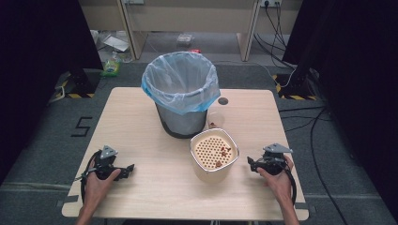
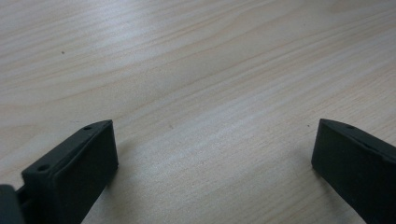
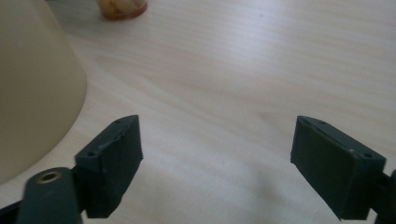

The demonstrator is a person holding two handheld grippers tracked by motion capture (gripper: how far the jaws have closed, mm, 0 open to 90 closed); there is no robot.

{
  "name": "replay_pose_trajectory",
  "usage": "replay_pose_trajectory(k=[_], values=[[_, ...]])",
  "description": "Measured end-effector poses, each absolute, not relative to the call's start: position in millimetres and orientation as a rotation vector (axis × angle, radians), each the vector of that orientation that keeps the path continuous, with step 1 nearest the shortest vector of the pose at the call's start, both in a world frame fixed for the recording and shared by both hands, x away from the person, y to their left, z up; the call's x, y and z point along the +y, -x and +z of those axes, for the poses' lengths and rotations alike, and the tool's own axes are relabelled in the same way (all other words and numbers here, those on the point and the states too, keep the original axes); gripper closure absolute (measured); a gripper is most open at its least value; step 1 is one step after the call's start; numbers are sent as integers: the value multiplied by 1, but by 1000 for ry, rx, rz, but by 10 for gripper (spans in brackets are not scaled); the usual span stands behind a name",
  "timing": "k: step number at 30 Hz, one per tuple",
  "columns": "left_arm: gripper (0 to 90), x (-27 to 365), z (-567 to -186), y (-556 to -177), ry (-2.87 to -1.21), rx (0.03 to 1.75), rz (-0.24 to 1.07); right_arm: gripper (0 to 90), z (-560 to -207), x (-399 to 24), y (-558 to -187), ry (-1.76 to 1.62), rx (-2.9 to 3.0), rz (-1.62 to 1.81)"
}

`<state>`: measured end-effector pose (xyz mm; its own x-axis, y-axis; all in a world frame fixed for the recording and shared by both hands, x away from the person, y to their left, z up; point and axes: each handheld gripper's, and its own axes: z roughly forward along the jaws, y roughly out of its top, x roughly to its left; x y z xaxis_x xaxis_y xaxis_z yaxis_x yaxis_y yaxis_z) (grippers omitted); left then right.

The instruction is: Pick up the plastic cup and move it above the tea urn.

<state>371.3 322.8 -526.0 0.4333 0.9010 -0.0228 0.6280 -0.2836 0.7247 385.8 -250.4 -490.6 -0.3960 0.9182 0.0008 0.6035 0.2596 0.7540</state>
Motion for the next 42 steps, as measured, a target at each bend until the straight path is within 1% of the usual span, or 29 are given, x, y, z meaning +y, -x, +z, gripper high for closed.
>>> replay_pose_trajectory(k=[4,7,9,15,17,20,22,23,26,27,33,42], values=[[0,323,-526,-371,-2019,1283,523,234,-472,-251,-400,-1382,2084,973],[0,323,-526,-371,-2018,1283,523,290,-459,-250,-414,-1394,2065,1001],[0,323,-526,-371,-2018,1283,523,293,-451,-247,-424,-1403,2057,1021],[0,323,-526,-371,-2018,1284,523,341,-428,-230,-453,-1385,2069,1065],[0,323,-526,-371,-2019,1283,523,343,-423,-224,-460,-1373,2077,1064],[0,323,-526,-371,-2019,1283,523,377,-416,-214,-470,-1355,2091,1075],[0,323,-526,-371,-2018,1283,523,387,-414,-210,-473,-1351,2096,1076],[0,323,-526,-371,-2018,1283,523,414,-412,-203,-481,-1335,2122,1086],[0,323,-526,-371,-2018,1283,523,417,-411,-197,-488,-1334,2138,1072],[0,323,-526,-371,-2018,1283,523,442,-409,-191,-495,-1319,2157,1066],[0,323,-526,-371,-2019,1283,524,486,-407,-168,-510,-1272,2221,1032],[0,323,-526,-371,-2018,1283,523,575,-415,-146,-530,-1243,2323,945]])
